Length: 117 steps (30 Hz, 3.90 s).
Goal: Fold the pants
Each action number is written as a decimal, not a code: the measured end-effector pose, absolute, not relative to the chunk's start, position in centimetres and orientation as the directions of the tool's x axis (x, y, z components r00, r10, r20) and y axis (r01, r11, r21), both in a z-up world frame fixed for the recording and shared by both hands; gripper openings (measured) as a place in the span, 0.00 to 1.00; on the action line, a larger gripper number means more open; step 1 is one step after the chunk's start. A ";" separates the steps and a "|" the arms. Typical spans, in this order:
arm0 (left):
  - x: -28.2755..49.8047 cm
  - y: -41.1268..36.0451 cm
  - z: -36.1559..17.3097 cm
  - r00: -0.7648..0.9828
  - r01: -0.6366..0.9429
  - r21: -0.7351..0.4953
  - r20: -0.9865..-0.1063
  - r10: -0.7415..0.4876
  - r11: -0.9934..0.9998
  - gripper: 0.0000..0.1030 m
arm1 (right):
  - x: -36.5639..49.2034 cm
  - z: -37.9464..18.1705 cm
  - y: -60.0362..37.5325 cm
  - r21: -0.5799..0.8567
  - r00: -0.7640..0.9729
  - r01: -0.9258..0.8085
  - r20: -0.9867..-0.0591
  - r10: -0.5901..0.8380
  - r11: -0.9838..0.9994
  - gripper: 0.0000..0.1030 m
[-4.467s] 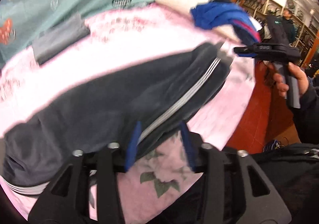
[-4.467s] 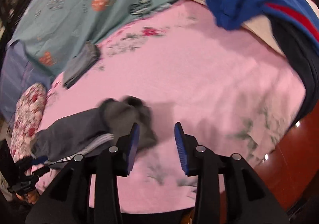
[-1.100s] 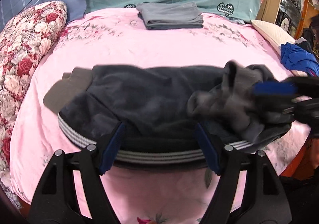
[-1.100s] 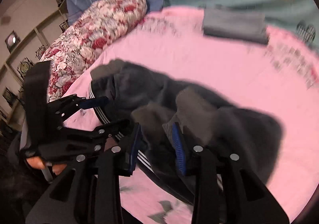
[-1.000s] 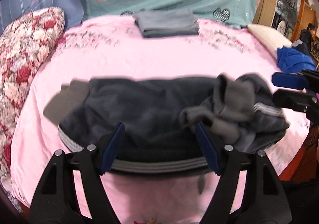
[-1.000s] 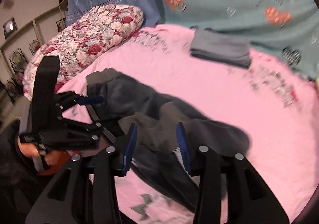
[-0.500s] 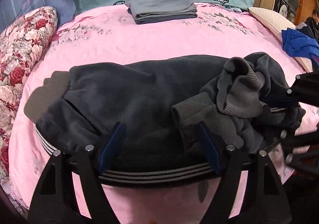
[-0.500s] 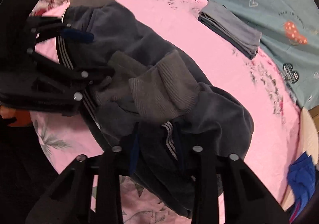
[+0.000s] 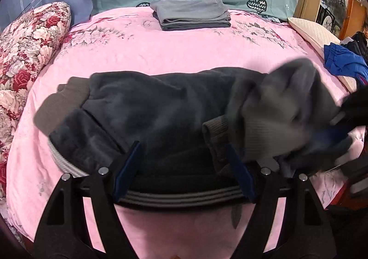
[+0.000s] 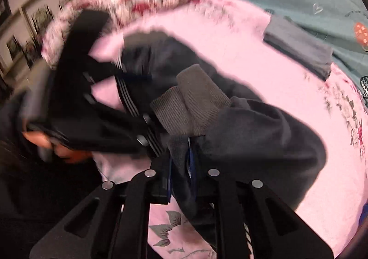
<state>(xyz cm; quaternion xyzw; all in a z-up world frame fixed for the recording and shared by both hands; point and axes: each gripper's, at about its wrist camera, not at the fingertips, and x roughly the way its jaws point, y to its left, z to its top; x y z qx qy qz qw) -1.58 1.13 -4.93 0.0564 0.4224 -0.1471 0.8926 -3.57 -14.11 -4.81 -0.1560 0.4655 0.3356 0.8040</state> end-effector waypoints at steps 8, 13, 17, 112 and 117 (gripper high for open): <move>-2.7 3.6 -4.5 0.616 0.272 0.004 -0.769 -0.171 0.962 0.75 | -4.5 -3.7 -14.4 -0.011 0.422 -0.710 -0.807 0.413 0.705 0.57; -2.6 3.8 -4.6 0.613 0.263 -0.014 -0.770 -0.178 0.965 0.75 | -3.7 -5.9 -12.5 -0.111 0.442 -0.691 -0.847 0.295 0.715 0.57; -2.6 3.6 -4.8 0.610 0.273 -0.017 -0.770 -0.187 0.962 0.75 | -3.4 -6.9 -12.4 -0.133 0.443 -0.662 -0.863 0.242 0.738 0.49; -2.3 -13.3 -7.5 0.485 0.554 -0.027 -0.802 -0.349 0.832 0.88 | -12.4 -8.6 -46.0 0.670 0.742 0.204 -0.581 0.334 0.714 0.30; -2.5 -12.0 -7.1 0.479 0.546 -0.064 -0.794 -0.374 0.835 0.86 | -11.4 0.1 -38.4 0.558 0.771 -0.080 -0.491 0.406 0.826 0.29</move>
